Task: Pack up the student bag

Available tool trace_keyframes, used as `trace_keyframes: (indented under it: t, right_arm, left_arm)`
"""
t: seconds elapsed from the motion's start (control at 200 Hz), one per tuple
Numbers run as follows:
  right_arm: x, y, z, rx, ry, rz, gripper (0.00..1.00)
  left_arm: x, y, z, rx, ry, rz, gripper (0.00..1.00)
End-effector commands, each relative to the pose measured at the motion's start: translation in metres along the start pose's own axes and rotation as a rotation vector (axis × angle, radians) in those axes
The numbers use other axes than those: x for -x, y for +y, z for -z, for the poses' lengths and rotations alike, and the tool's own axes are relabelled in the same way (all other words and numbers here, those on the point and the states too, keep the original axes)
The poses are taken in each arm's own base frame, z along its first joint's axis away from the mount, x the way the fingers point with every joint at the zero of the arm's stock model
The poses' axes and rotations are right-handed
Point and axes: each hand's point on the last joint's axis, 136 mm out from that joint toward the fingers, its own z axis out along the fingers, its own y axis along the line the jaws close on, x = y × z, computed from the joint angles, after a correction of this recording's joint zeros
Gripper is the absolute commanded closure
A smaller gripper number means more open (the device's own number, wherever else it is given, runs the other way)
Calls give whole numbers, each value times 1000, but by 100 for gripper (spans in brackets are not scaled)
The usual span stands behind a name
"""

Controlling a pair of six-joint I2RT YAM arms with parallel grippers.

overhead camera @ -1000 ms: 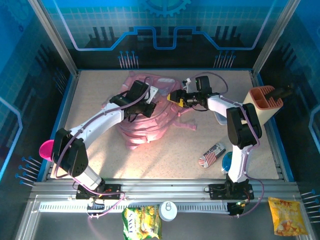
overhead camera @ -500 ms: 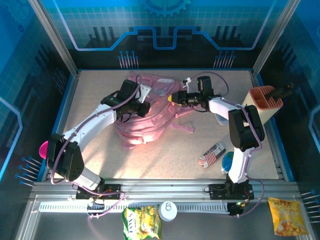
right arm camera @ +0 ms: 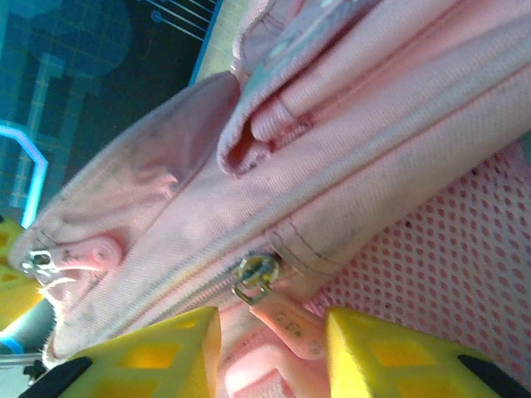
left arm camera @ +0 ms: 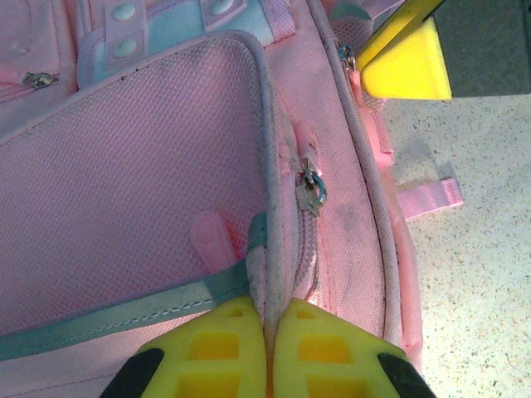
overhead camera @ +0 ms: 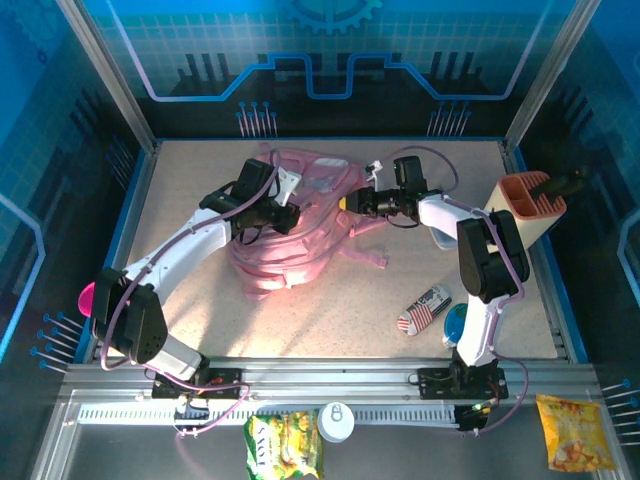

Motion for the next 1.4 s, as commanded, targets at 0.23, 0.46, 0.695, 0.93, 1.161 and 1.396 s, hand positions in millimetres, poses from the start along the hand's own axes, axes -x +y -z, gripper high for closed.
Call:
trace_keyframes:
  t: [0.23,0.46,0.695,0.93,1.161,1.396]
  right_arm:
    - [5,7,-5,-33,17,91,60]
    - [0,11,-14,3,47,127,61]
    - [-1,17,-11,16,61,168,69]
    - [1,9,-7,-54,48,186,80]
    - [12,-6,2,-203,16,228,92]
    - [23,-13,14,-322,5,299,94]
  left_arm:
    - [38,-14,20,-77,-135,-9,100]
    - [39,-14,18,-80,-132,-1,100]
    - [38,-12,18,-71,-127,1,100]
    - [36,-11,17,-65,-123,5,100]
    - [35,-11,16,-65,-118,2,100]
    - [32,-15,15,-88,-107,-11,100]
